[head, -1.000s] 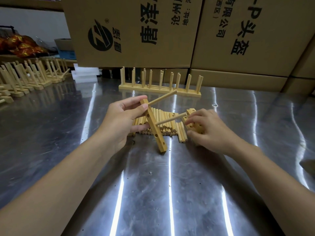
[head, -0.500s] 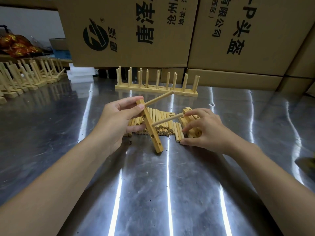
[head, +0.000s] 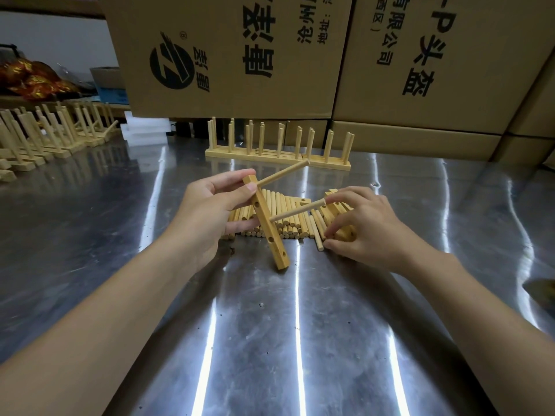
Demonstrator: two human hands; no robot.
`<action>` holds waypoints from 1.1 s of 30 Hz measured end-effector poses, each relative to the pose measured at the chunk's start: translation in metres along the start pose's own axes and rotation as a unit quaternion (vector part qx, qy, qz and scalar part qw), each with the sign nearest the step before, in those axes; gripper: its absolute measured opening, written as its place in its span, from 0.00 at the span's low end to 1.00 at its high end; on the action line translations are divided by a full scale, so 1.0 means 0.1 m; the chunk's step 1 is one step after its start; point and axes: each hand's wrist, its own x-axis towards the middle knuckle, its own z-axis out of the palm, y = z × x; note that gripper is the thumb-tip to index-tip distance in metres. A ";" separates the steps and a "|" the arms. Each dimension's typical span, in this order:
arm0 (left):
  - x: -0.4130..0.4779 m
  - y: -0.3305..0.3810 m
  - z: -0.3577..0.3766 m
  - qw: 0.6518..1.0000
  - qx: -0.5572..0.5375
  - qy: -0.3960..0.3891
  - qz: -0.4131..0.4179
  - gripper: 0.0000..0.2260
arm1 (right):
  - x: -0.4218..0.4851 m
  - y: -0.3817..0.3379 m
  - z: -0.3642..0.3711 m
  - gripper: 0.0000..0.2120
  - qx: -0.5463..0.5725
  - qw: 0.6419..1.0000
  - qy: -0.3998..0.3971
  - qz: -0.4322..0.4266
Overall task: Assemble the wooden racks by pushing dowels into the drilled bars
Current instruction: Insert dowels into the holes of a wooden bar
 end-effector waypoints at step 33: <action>0.00 0.00 0.01 1.000 0.001 0.004 -0.004 0.10 | 0.01 -0.09 0.00 0.05 -0.011 0.999 0.040 -0.011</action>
